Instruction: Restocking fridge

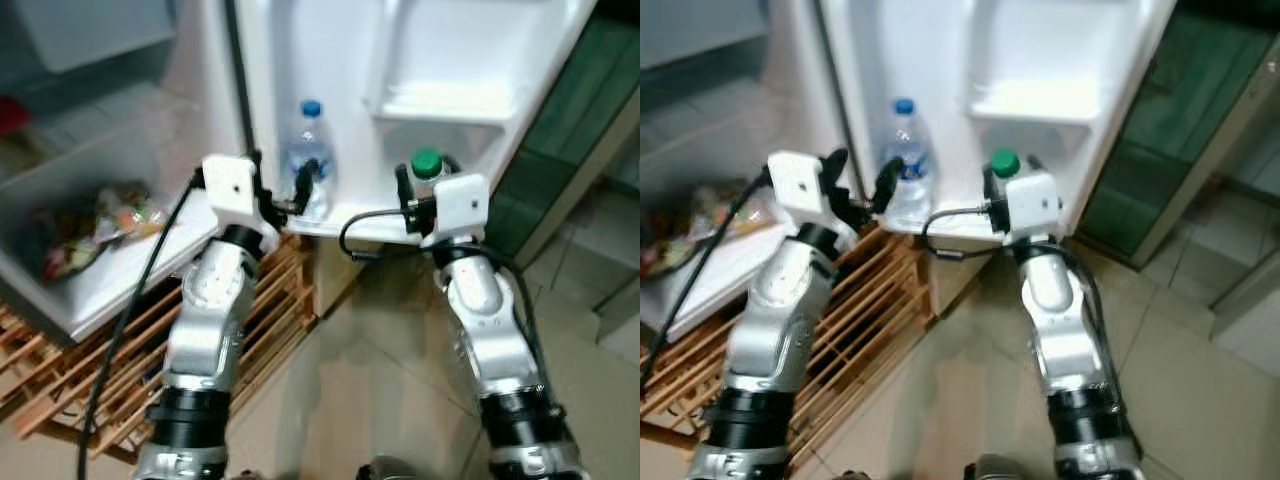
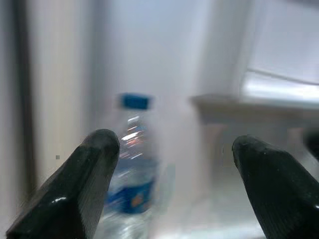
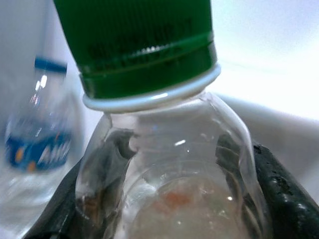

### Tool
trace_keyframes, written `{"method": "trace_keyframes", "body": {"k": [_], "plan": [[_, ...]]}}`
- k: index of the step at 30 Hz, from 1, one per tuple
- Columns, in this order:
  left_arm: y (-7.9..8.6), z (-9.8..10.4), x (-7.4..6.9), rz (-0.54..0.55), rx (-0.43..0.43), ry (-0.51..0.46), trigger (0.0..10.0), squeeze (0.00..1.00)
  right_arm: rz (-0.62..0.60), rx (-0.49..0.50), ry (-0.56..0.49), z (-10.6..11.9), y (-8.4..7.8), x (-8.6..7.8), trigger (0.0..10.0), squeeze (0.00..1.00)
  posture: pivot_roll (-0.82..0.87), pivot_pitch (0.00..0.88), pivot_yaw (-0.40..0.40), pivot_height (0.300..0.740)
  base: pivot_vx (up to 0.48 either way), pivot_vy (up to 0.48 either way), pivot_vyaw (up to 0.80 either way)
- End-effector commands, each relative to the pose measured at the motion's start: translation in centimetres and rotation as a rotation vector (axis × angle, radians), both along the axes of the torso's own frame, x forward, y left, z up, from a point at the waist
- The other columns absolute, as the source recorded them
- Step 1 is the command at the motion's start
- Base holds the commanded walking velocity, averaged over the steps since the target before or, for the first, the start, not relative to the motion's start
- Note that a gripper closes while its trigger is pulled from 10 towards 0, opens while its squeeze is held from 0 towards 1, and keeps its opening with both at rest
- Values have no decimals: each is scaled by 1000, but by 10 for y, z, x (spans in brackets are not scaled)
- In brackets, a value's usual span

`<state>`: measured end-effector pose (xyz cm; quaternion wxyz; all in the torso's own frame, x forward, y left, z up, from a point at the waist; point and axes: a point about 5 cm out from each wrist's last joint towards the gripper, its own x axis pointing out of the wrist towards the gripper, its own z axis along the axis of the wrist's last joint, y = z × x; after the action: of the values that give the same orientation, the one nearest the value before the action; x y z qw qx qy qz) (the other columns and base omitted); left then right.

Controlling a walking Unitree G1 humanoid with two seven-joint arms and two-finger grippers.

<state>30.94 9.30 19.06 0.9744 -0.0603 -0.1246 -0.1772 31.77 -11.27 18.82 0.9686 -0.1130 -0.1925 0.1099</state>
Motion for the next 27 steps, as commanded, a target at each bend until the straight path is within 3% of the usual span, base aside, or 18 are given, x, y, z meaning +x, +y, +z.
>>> {"method": "trace_keyframes", "body": {"k": [1, 8, 12, 14, 17, 20, 22, 27], "plan": [[5, 5, 2, 20, 11, -26, 10000, 0, 120, -28, -73, 14, 24, -6, 0, 0, -87, 0, -5, 740, 0, 0, 0], [5, 4, 2, 20, 22, -26, 10000, 0, 155, -64, -27, -1, 30, -1, 0, 0, -79, 0, 6, 740, 0, 0, 0], [5, 1, 0, 17, 54, -34, 10000, 0, 190, -143, -1, -15, 36, 7, 0, 0, -61, 0, 21, 740, 0, 0, 0], [8, -3, 0, 18, 70, -26, 10000, 0, 227, -228, -2, -23, 44, 10, 0, 0, -42, 0, 27, 740, 0, 0, 0], [11, -4, -1, 26, 71, -15, 10000, 0, 240, -229, 0, -24, 47, 10, 0, 0, -30, 0, 28, 740, 0, 0, 0], [21, -4, -2, 57, 94, -20, 10000, 0, 155, -147, -2, -22, 37, 16, 0, 0, -6, 0, 10, 740, 0, 0, 0], [22, -3, -3, 59, 96, -22, 10000, 0, 143, -143, -7, -22, 36, 16, 0, 0, -6, 0, 9, 740, 0, 0, 0], [21, -6, -9, 28, 82, -17, 10000, 0, 46, -216, -90, -18, 22, 23, 0, 0, -16, 0, 1, 740, 217, 0, 0]]}}
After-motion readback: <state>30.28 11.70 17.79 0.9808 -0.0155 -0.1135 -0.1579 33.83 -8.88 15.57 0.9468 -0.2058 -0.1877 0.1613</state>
